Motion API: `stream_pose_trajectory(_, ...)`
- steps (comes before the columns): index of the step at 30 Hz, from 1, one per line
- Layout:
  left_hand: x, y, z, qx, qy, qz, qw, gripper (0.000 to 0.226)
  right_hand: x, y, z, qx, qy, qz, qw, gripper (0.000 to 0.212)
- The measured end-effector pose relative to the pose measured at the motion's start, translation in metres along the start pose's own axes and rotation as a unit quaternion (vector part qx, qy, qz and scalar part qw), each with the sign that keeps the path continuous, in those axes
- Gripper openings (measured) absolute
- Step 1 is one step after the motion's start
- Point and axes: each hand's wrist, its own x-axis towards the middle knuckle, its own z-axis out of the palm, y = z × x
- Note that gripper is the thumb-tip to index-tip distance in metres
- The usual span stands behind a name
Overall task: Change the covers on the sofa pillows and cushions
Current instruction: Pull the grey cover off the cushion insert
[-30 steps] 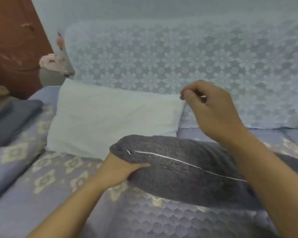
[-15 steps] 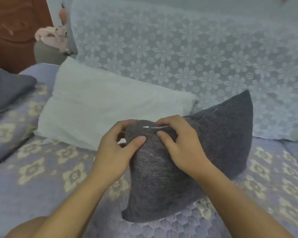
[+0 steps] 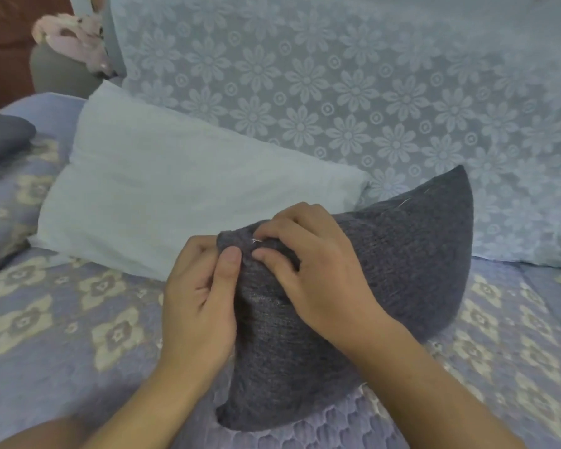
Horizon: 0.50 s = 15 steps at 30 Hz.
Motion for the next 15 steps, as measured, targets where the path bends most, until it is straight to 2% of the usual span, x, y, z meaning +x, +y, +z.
stream_pose_trajectory(3, -0.003, -0.001, 0.000, 0.034, -0.002, 0.044, 0.998, 0.029, 0.004, -0.007, -0.012, 0.016, -0.040, 0.029, 0.999, 0.007)
stream_pose_trajectory(7, -0.005, 0.005, 0.000, 0.045, -0.003, 0.081, 0.996, 0.019, 0.011, -0.015, -0.031, 0.057, -0.111, 0.066, 0.990, 0.011)
stream_pose_trajectory(10, -0.005, 0.011, 0.001, 0.037, -0.013, 0.078, 0.996, 0.030, 0.014, -0.016, -0.039, 0.115, -0.152, 0.136, 0.972, 0.009)
stream_pose_trajectory(15, -0.004, 0.012, 0.002, 0.099, -0.009, 0.134, 0.986, 0.016, 0.011, -0.025, -0.035, 0.199, -0.124, 0.270, 0.934, 0.010)
